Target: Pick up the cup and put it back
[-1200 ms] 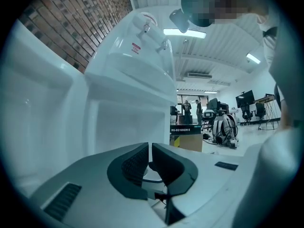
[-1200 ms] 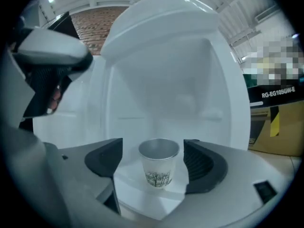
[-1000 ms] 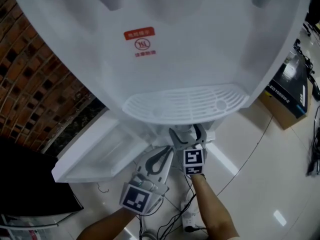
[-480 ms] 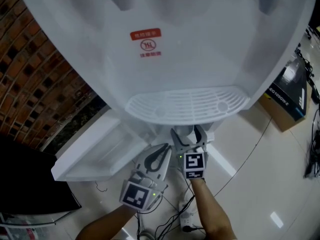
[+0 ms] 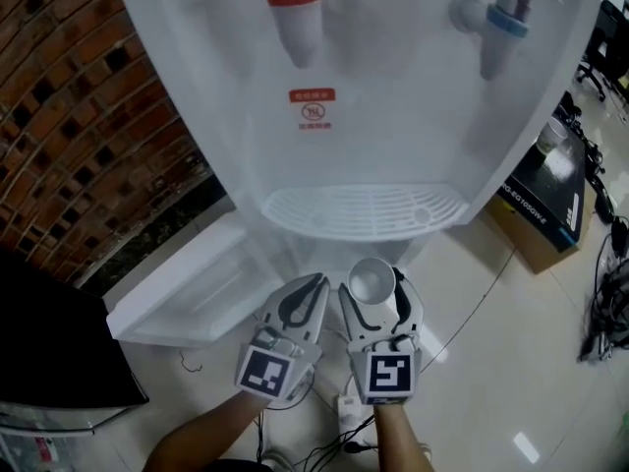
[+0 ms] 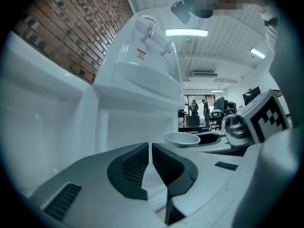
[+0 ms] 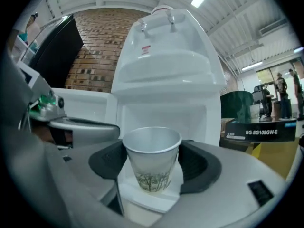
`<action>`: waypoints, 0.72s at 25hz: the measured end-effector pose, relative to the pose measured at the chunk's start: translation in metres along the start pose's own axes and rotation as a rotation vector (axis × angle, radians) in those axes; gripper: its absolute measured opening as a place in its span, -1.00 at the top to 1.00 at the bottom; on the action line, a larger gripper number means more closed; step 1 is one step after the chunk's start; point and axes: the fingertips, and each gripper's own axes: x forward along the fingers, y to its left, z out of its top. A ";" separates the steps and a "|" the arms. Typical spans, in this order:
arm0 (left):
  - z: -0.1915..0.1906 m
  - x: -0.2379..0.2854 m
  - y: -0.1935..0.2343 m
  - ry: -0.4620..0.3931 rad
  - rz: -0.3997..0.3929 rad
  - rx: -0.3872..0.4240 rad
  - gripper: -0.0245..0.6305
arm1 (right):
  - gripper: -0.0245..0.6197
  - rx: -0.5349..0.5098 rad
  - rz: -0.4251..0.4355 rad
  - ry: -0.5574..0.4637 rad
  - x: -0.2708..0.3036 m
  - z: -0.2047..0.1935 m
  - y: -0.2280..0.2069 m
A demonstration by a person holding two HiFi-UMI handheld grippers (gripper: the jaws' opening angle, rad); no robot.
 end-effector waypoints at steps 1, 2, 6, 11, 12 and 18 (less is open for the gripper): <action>0.003 0.000 -0.002 -0.009 -0.004 0.006 0.91 | -0.14 0.001 -0.004 -0.003 -0.006 0.007 0.001; 0.006 0.001 -0.005 -0.017 -0.011 0.013 0.91 | -0.14 0.002 -0.008 -0.007 -0.011 0.013 0.002; 0.019 -0.001 -0.013 -0.044 -0.030 0.033 0.91 | -0.14 -0.002 -0.019 -0.031 -0.018 0.031 0.001; 0.040 -0.008 -0.016 -0.077 -0.030 0.052 0.92 | -0.14 -0.017 -0.031 -0.055 -0.027 0.053 0.001; 0.046 -0.009 -0.017 -0.083 -0.029 0.058 0.92 | -0.14 -0.019 -0.030 -0.059 -0.030 0.059 0.003; 0.087 -0.019 -0.037 -0.083 -0.052 0.094 0.92 | -0.14 -0.022 -0.013 -0.059 -0.048 0.093 0.007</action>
